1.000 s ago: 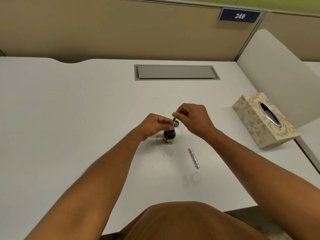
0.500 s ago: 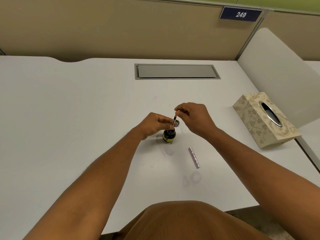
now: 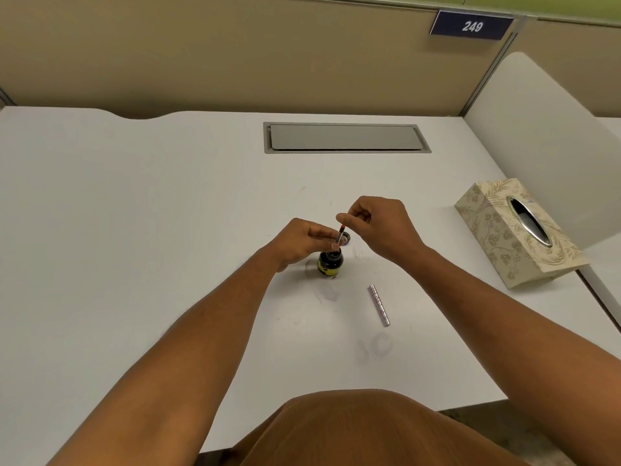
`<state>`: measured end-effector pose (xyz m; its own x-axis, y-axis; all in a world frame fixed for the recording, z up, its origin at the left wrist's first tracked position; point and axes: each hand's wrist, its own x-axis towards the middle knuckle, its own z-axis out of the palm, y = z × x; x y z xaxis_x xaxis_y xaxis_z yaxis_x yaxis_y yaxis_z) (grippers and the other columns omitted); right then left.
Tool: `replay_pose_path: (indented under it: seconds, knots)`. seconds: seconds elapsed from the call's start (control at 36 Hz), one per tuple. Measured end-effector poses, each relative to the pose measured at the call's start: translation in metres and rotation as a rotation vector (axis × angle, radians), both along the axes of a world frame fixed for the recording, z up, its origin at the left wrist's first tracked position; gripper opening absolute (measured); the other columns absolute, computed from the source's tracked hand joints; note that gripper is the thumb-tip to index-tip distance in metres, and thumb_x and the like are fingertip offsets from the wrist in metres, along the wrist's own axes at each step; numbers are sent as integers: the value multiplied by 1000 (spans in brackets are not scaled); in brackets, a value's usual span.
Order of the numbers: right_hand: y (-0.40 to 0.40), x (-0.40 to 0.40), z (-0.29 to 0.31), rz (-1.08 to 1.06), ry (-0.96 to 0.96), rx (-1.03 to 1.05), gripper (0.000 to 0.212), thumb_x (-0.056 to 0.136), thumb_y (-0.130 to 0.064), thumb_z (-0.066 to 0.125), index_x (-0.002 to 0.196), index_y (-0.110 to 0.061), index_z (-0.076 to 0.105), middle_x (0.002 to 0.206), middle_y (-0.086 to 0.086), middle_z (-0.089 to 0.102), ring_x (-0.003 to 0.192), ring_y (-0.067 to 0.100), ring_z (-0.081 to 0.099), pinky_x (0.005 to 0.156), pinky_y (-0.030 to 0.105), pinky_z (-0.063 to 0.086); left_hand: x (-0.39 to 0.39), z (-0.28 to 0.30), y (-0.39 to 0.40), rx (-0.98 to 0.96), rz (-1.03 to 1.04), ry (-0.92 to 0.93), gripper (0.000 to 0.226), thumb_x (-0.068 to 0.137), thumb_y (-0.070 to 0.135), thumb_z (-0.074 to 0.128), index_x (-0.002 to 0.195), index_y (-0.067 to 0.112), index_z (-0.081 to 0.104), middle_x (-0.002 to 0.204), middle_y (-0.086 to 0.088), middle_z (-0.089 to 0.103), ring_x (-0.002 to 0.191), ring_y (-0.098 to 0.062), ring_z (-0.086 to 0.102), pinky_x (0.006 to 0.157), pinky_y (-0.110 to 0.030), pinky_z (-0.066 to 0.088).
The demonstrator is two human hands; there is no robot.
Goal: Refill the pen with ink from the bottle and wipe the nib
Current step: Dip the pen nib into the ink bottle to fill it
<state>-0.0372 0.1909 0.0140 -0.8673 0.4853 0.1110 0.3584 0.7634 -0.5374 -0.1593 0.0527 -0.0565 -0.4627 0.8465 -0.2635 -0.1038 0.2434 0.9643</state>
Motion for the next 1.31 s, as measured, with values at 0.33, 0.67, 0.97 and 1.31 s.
replay_pose_path:
  seconds: [0.33, 0.67, 0.97, 1.31]
  knots:
    - [0, 3, 0, 69, -11, 20, 15, 93, -21, 61, 99, -14, 73, 88, -3, 72, 76, 9, 61, 75, 28, 51, -1, -1, 1, -1, 0, -5, 23, 81, 4, 79, 102, 14, 77, 96, 5, 78, 92, -3, 72, 78, -11, 52]
    - [6, 1, -1, 84, -25, 42, 19, 94, -29, 62, 108, -18, 72, 82, -7, 66, 77, 9, 57, 70, 21, 42, -2, 0, 0, -26, -6, 5, 23, 81, 6, 79, 102, 16, 77, 101, 4, 78, 94, -2, 71, 81, -12, 52]
    - [1, -2, 2, 108, -5, 98, 16, 93, -20, 60, 99, -15, 74, 88, -1, 68, 78, 10, 57, 74, 27, 46, -1, 8, 0, -114, -7, 53, 26, 82, 16, 80, 107, 19, 76, 106, 3, 76, 100, -10, 66, 73, -25, 47]
    - [0, -4, 1, 89, -12, 100, 18, 92, -33, 63, 90, -15, 69, 77, -7, 61, 68, 6, 54, 66, 26, 44, -1, 9, -1, -113, -10, 66, 26, 81, 17, 81, 107, 21, 77, 106, 5, 77, 100, -7, 67, 74, -25, 47]
